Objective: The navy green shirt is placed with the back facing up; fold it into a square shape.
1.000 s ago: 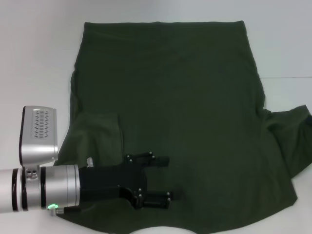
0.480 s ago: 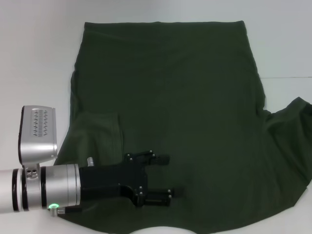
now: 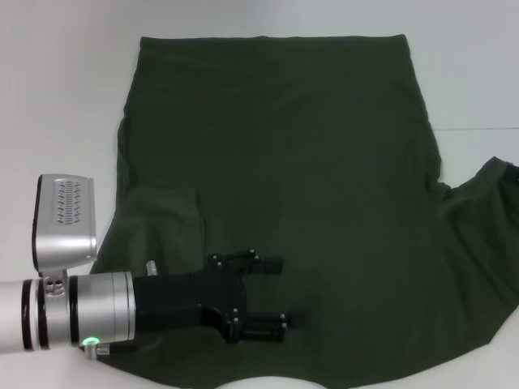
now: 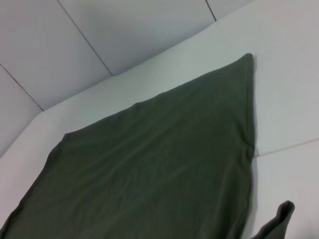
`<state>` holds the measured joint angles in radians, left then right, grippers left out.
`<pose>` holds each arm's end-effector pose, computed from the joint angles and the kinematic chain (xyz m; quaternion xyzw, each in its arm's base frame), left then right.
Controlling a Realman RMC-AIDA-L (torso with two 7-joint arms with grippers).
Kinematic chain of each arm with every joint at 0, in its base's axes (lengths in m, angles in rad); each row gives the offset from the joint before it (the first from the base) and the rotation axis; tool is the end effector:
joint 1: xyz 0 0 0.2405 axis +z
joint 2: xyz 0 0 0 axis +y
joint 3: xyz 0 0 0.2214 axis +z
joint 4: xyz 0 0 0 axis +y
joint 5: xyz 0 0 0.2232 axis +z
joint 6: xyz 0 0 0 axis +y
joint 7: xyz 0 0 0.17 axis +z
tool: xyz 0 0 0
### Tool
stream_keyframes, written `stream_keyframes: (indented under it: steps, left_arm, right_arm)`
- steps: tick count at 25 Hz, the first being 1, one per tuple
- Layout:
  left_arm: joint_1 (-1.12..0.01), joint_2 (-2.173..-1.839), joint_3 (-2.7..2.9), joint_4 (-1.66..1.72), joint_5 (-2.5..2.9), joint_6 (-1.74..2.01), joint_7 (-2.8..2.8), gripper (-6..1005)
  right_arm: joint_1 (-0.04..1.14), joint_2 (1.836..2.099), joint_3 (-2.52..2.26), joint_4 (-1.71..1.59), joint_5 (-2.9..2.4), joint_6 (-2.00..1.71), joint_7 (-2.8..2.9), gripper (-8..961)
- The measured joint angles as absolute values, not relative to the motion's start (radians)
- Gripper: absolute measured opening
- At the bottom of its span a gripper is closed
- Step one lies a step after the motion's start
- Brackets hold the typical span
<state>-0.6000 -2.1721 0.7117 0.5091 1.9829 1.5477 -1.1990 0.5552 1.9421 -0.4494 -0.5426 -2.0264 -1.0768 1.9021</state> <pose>-0.1934 0.3157 -0.0676 -0.9425 -0.1581 -0.2868 0.0672 0.3314 0.3994 0.0834 -0.7259 0.5287 0.2615 0.3538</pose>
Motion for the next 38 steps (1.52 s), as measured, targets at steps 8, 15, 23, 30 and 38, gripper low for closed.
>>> stream_keyframes:
  steps: [8, 15, 23, 30, 38]
  left_arm:
    - [-0.603, -2.172, 0.712, 0.498, 1.983, 1.548, -1.2, 890]
    - [-0.606, -2.172, 0.712, 0.492, 1.981, 1.547, -1.204, 891]
    - [-0.614, -2.171, 0.712, 0.49, 1.98, 1.546, -1.215, 891]
    - [-0.614, -2.171, 0.712, 0.489, 1.98, 1.539, -1.217, 890]
    - [-0.608, -2.169, 0.69, 0.49, 1.98, 1.526, -1.223, 891]
  right_arm:
    - [0.565, 1.934, -0.45, -0.546, -2.026, -1.064, 1.901, 14]
    - [0.57, 1.937, -0.451, -0.546, -2.02, -1.114, 1.901, 14]
    - [0.644, 1.982, -0.488, -0.53, -2.02, -1.182, 1.933, 15]
    - [0.707, 2.017, -0.611, -0.515, -2.019, -1.225, 1.956, 15]
    - [0.677, 2.0, -0.599, -0.528, -1.959, -1.247, 1.958, 436]
